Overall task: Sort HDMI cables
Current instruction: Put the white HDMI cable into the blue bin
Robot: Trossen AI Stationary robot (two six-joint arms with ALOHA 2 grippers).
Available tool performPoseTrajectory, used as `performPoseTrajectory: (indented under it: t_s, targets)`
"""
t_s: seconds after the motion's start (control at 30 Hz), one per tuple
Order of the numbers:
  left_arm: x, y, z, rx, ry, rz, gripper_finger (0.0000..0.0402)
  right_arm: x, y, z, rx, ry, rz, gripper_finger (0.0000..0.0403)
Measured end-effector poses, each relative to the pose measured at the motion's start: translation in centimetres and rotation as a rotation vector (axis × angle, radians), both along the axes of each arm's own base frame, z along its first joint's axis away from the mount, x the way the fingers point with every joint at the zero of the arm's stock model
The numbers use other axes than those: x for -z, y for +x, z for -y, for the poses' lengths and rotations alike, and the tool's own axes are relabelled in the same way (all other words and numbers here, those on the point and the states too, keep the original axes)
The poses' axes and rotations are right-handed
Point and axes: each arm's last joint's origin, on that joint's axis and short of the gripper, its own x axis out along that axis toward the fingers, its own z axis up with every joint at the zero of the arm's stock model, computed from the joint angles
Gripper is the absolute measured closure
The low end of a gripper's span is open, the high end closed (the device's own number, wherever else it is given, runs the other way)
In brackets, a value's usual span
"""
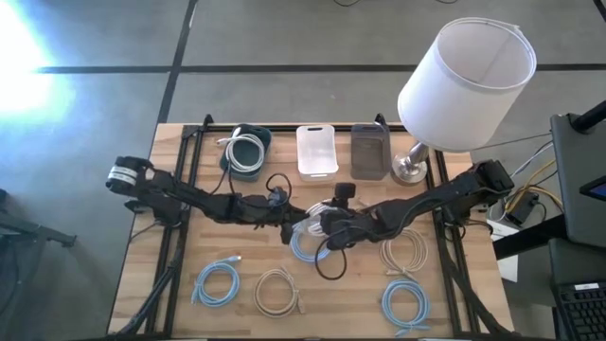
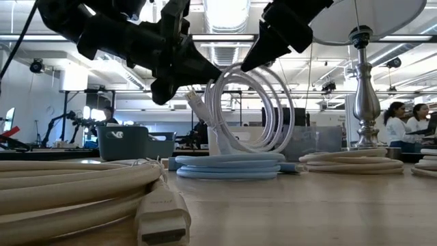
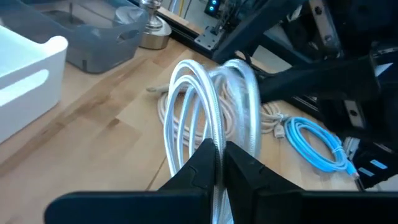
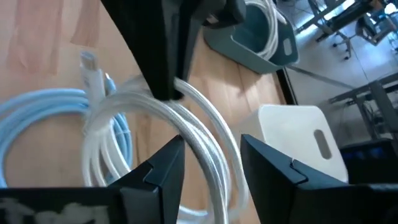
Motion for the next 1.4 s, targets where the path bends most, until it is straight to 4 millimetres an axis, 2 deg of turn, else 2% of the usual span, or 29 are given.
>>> performPoseTrajectory:
  t_s: [0.27, 0.47, 0.73, 1.1, 1.23, 1.4]
  targets:
    - [-1.6, -0.5, -0.9, -0.025, 0.081, 0.037, 0.0376, -0.2, -1.5, 0.2, 0.028, -0.008, -0.091, 0.0241]
    - [-3.9, -2.1, -2.1, -0.059, 0.129, 0.014, 0.0375, -0.4, -2.7, 0.7, 0.117, 0.039, -0.110, 0.0243]
    - [-6.7, -6.0, -3.6, -0.233, 0.224, -0.083, 0.0374, -0.4, -3.2, 0.8, 0.153, 0.057, -0.113, 0.0245]
    - [-10.2, -11.4, -5.1, -0.482, 0.368, -0.087, 0.0374, -0.2, -3.2, 0.8, 0.151, 0.054, -0.121, 0.0251]
    - [-10.6, -12.6, -5.8, -0.541, 0.384, -0.095, 0.0374, -0.2, -3.3, 0.8, 0.150, 0.052, -0.124, 0.0247]
    - [-9.4, -13.2, -6.9, -0.612, 0.345, -0.119, 0.0374, -0.2, -3.2, 0.8, 0.150, 0.053, -0.123, 0.0248]
